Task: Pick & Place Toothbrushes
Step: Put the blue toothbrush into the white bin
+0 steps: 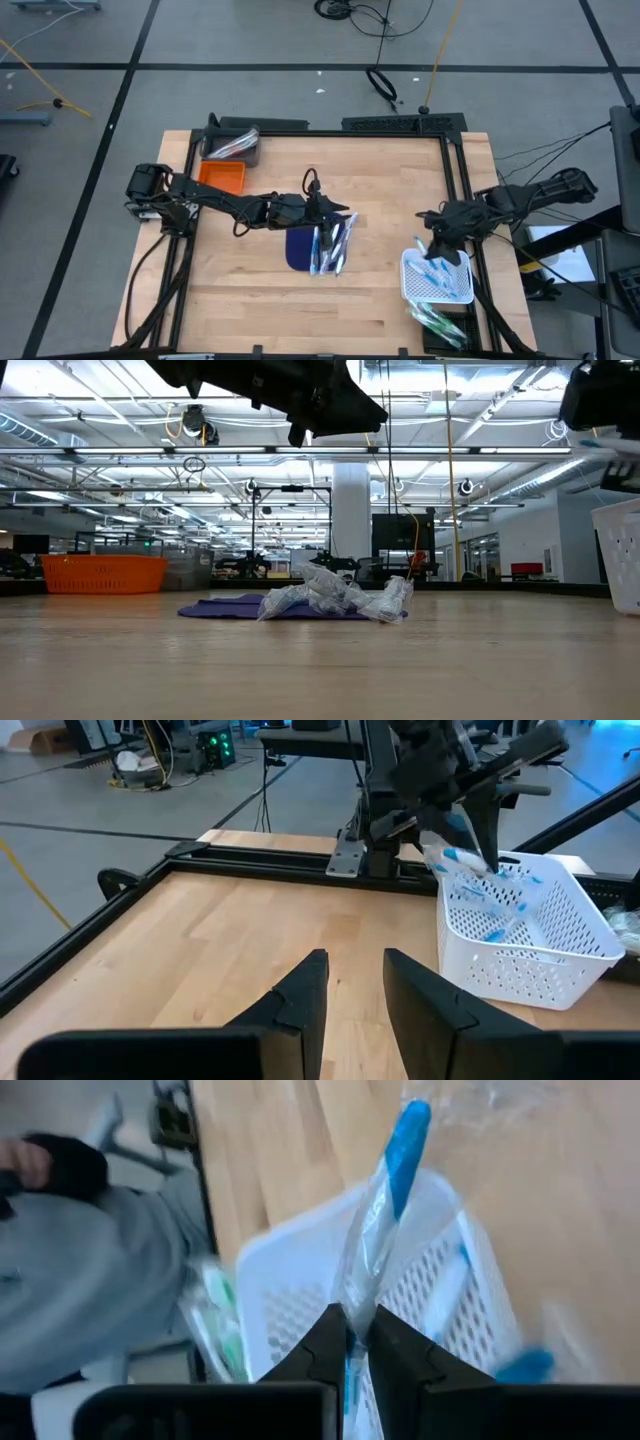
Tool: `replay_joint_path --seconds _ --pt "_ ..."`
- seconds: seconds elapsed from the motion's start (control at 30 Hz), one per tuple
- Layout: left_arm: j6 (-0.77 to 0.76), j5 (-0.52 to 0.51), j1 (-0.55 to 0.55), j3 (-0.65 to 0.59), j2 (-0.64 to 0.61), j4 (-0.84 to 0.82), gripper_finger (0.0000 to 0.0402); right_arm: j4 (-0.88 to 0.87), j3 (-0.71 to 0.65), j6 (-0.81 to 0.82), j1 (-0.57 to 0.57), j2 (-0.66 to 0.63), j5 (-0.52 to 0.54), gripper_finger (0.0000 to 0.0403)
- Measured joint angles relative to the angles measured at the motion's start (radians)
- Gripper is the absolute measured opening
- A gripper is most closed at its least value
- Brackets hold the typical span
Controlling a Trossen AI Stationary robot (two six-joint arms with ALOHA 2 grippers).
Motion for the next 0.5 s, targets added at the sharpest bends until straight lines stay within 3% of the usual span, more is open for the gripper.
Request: replay_joint_path --seconds 0.27,0.5 --pt "0.000 0.000 0.000 0.000 0.000 0.000 0.0104 -0.058 0.000 0.064 0.026 0.000 -0.015 0.0024" --pt "0.000 0.000 0.000 0.000 0.000 -0.016 0.0104 -0.056 0.000 0.065 0.026 0.000 -0.012 0.0108"
